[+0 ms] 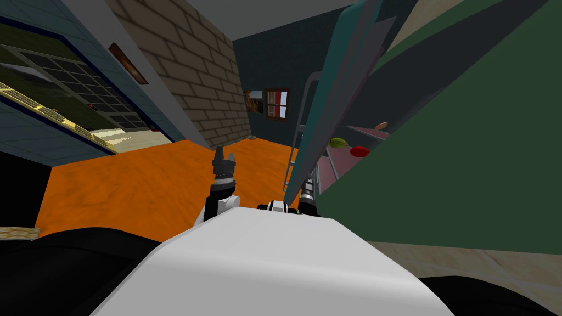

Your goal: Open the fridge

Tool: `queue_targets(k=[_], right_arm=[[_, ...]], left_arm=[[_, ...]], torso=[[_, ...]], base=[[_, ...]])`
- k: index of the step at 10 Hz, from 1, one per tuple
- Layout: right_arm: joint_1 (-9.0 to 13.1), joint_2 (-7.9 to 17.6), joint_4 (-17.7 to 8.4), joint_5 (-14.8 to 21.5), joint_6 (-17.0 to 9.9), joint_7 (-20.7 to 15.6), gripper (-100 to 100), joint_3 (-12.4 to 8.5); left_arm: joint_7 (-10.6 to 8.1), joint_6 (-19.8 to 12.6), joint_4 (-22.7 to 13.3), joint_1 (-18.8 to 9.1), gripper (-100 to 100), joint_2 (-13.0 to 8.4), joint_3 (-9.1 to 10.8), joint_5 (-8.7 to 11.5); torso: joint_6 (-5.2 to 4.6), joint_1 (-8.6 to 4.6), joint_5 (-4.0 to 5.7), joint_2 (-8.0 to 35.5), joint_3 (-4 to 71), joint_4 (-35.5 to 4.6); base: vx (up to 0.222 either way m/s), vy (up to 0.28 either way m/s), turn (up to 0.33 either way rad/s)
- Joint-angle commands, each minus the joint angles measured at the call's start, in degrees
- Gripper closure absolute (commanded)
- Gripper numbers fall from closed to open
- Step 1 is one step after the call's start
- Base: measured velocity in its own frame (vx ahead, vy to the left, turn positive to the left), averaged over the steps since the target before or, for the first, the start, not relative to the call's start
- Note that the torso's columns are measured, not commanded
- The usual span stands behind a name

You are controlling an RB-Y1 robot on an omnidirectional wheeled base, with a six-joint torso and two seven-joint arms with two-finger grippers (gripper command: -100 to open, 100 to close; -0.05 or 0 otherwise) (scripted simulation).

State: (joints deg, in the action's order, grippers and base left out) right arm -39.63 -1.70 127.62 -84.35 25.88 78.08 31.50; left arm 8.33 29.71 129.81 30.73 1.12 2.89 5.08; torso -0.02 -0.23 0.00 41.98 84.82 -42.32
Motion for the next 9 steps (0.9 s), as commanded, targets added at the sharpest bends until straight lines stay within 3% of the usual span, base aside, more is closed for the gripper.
queue_targets(k=[1,2,3,4,6,7,9], right_arm=[[-0.8,0.0,0.4,0.1,0.1,-0.5,-100,0.6],[-1.0,0.1,0.3,0.1,0.1,-0.6,100,0.8],[1.9,3.0,-2.5,3.0,-2.8,-3.5,100,1.4],[3.3,3.6,-4.1,5.5,-3.7,-3.7,100,1.4],[6.9,3.6,-7.7,9.1,-6.5,-6.5,100,1.4],[7.9,3.6,-9.9,11.5,-6.5,-7.2,100,1.4],[7.9,3.6,-9.9,14.3,-6.5,-10.4,100,1.4]], left_arm=[[0.00,0.0,0.0,0.0,0,0.0,0.00,0.0],[0.00,0.0,0.0,0.0,0,0.0,0.00,0.0],[0.00,0.0,0.0,0.0,0,0.0,0.00,0.0],[0.00,0.0,0.0,0.0,0,0.0,-0.02,0.0],[0.00,0.0,0.0,0.0,0,0.0,-0.02,0.0],[0.00,0.0,0.0,0.0,0,0.0,0.00,0.0],[0.00,0.0,0.0,0.0,0,0.0,0.01,0.0]], torso=[[0.02,-0.06,0.00,-0.2,0.1,0.0],[-0.02,-0.09,0.03,-0.2,0.1,0.1],[0.00,-0.02,0.07,-0.1,0.0,0.2],[0.04,0.66,-0.08,0.1,-0.1,0.1],[0.01,0.17,-0.01,0.4,-0.3,0.0],[0.02,-0.22,0.12,0.3,-0.2,0.0],[0.01,-0.04,0.08,0.2,-0.2,0.1]], base=[[0.027,-0.004,0.026],[-0.012,0.008,-0.002],[-0.029,0.189,0.096],[-0.062,0.231,0.026],[-0.031,0.086,-0.011],[0.004,-0.011,0.005],[0.002,-0.028,0.001]])
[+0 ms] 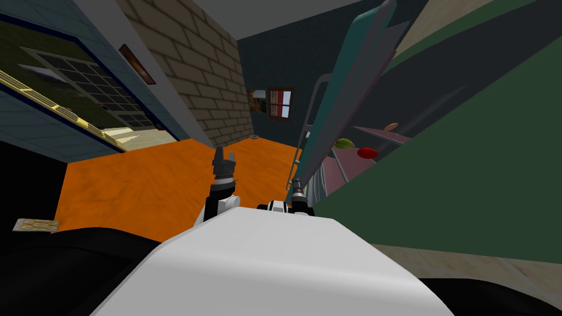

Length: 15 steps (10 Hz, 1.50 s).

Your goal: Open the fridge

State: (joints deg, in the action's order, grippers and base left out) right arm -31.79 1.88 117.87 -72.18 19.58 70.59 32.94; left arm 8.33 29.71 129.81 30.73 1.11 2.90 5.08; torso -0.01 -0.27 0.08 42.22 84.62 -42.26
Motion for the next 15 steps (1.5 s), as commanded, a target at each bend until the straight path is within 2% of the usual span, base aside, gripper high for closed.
queue_targets(k=[1,3,5,6,7,8,10,11,12,15], right_arm=[[0.1,0.0,-0.2,2.1,-0.2,-4.5,100,-0.1],[0.1,0.0,-0.2,2.1,-0.2,-6.7,100,-0.1],[-1.8,-0.5,2.4,-0.6,2.8,-3.1,100,-0.7],[-1.8,-0.5,2.4,-0.6,2.8,-3.1,100,-0.7],[-2.7,-0.8,3.7,-1.9,4.3,-1.6,100,-1.1],[-2.7,-0.8,3.7,-1.9,4.3,-1.6,100,-1.1],[-4.6,-1.3,6.3,-4.6,7.3,1.2,100,-1.8],[-4.6,-1.3,6.3,-4.6,7.3,1.5,100,-1.8],[-5.6,-1.6,7.5,-5.9,8.8,3.0,100,-2.1],[-6.5,-1.9,8.8,-7.2,10.3,4.5,100,-2.4]], left_arm=[[0.00,0.0,0.0,0.0,0,0.0,0.00,0.0],[0.00,0.0,0.0,0.0,0,0.0,-0.01,0.0],[0.00,0.0,0.0,0.0,0,0.0,-0.01,0.0],[0.00,0.0,0.0,0.0,0,0.0,-0.02,0.0],[0.00,0.0,0.0,0.0,0,0.0,-0.02,0.0],[0.00,0.0,0.0,0.0,0,0.0,-0.02,0.0],[0.00,0.0,0.0,0.0,0,0.0,-0.02,0.0],[0.00,0.0,0.0,0.0,0,0.0,-0.02,0.0],[0.00,0.0,0.0,0.0,0,0.0,-0.02,0.0],[0.00,0.0,0.0,0.0,0,0.0,-0.02,0.0]], torso=[[0.01,0.23,-0.07,0.0,0.0,0.0],[0.01,0.38,-0.11,0.1,-0.1,0.0],[0.00,0.64,-0.17,-0.1,0.0,0.0],[0.00,0.77,-0.22,-0.5,0.3,0.1],[0.03,0.48,-0.15,-0.3,0.2,0.1],[0.00,0.33,-0.09,-0.1,0.0,0.0],[0.01,0.19,-0.05,0.3,-0.2,-0.1],[-0.10,0.28,-0.11,0.1,-0.1,-0.1],[-0.09,0.01,-0.05,0.1,-0.1,-0.1],[-0.74,-0.76,0.03,0.4,-0.2,-0.3]], base=[[0.002,-0.013,-0.001],[0.000,0.000,0.000],[0.125,0.165,-0.138],[0.206,0.203,-0.070],[0.190,0.211,-0.122],[0.104,0.189,-0.048],[0.145,0.222,-0.117],[0.130,0.197,-0.059],[0.132,0.193,-0.096],[0.113,0.165,-0.060]])
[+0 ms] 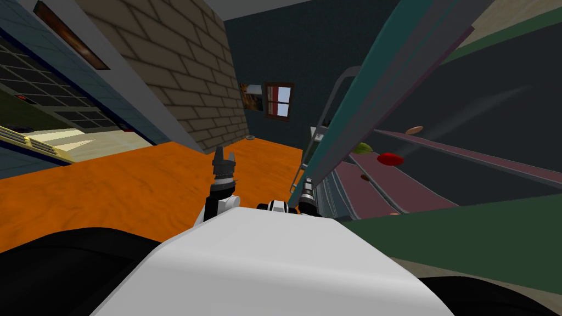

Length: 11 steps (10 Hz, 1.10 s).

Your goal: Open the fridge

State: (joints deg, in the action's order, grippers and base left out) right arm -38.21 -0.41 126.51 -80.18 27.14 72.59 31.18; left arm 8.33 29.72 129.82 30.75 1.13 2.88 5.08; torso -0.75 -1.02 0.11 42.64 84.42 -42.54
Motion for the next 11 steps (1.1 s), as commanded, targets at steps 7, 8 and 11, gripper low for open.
queue_targets(k=[7,8,11], right_arm=[[-2.0,-0.1,2.8,-1.9,5.7,5.5,100,-1.4],[-2.0,-0.1,2.8,-1.9,5.7,5.5,100,-1.4],[-2.9,-0.4,4.1,-3.2,7.0,7.0,100,-1.7]], left_arm=[[0.00,0.0,0.0,0.0,0,0.0,0.01,0.0],[0.00,0.0,0.0,0.0,0,0.0,0.01,0.0],[0.00,0.0,0.0,0.0,0,0.0,0.02,0.0]], torso=[[-0.57,-0.68,0.23,0.6,-0.4,0.0],[-0.45,-0.74,0.26,0.8,-0.5,0.0],[-0.54,-0.70,0.20,0.7,-0.5,-0.1]], base=[[0.070,0.102,-0.047],[0.014,0.017,0.019],[0.001,0.032,-0.032]])
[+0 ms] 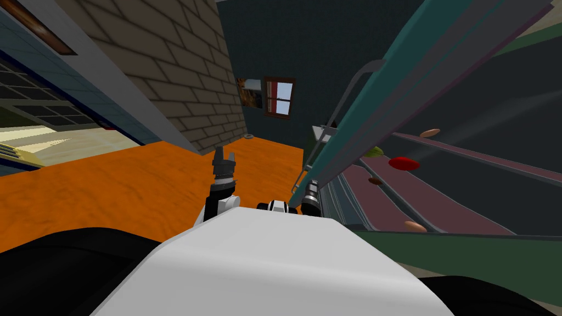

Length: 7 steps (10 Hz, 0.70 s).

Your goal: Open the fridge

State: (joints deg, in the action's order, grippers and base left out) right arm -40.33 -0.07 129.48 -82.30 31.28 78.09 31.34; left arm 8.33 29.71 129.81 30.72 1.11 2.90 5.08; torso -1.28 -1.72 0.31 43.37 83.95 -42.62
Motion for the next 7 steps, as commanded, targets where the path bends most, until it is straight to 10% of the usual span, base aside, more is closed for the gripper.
queue_targets(k=[1,4,5,7], right_arm=[[-0.8,-0.7,1.1,-1.1,3.0,1.5,100,-1.9],[-0.4,-0.9,0.9,-1.6,1.6,0.9,100,-0.9],[-0.2,1.6,0.9,-1.5,1.5,0.9,-100,-0.6],[-0.2,4.7,0.9,-1.5,1.7,0.9,-100,-0.7]], left_arm=[[0.00,0.0,0.0,0.0,0,0.0,-0.01,0.0],[0.00,0.0,0.0,0.0,0,0.0,0.00,0.0],[0.00,0.0,0.0,0.0,0,0.0,0.00,0.0],[0.00,0.0,0.0,0.0,0,0.0,0.00,0.0]], torso=[[-0.01,0.41,-0.11,-0.3,0.2,0.0],[0.30,0.25,-0.04,-0.1,0.0,0.0],[0.54,0.58,-0.06,-0.1,0.0,0.1],[0.69,1.00,-0.04,-0.6,0.3,0.4]], base=[[0.073,0.149,-0.082],[0.030,0.042,0.011],[0.005,0.012,-0.015],[0.010,0.020,-0.004]])
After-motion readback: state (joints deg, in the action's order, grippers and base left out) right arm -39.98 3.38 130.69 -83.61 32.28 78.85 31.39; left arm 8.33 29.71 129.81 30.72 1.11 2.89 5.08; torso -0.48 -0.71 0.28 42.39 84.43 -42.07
